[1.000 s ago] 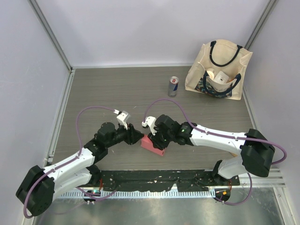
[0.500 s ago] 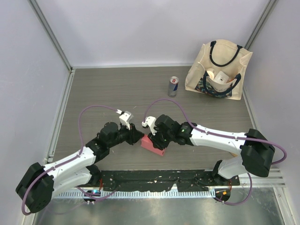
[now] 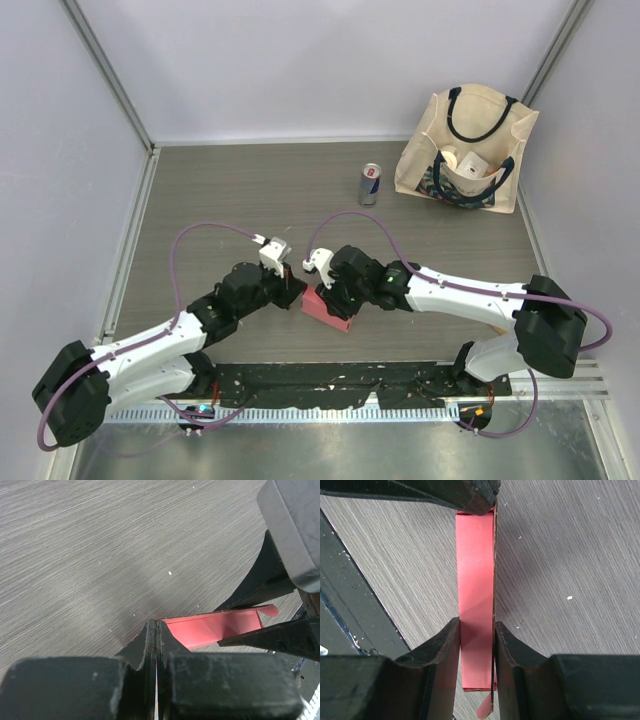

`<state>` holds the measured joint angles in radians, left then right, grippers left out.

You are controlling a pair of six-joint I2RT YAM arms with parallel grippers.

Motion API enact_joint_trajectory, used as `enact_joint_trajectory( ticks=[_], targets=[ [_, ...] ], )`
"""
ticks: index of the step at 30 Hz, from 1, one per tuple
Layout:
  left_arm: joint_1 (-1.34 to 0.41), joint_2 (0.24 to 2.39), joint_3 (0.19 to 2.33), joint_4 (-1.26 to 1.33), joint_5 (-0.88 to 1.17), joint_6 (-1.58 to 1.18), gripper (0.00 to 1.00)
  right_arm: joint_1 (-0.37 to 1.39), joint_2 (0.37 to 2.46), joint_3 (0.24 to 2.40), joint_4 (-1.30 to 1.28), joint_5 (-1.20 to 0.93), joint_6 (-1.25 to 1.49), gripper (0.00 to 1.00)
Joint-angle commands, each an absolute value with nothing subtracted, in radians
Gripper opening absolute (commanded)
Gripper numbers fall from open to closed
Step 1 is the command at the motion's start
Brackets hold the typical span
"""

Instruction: Fold the paper box

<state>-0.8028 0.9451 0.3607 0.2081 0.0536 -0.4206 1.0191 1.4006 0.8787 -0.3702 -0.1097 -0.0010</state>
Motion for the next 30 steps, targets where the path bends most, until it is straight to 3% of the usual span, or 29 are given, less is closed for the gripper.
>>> enact_joint_trajectory(
  ticks=[1, 10, 30],
  targets=[
    [-0.837, 0.945, 0.411, 0.215, 0.031, -0.497, 0.0, 1.031, 1.381, 0.888, -0.313, -0.025, -0.008, 0.08],
    [-0.916, 0.937, 0.433, 0.166, -0.112, -0.554, 0.0, 1.046, 1.407, 0.908, -0.298, 0.081, -0.014, 0.09],
    [-0.988, 0.954, 0.356, 0.167, -0.284, -0.546, 0.0, 1.043, 1.451, 0.916, -0.242, 0.04, -0.069, 0.1]
  ],
)
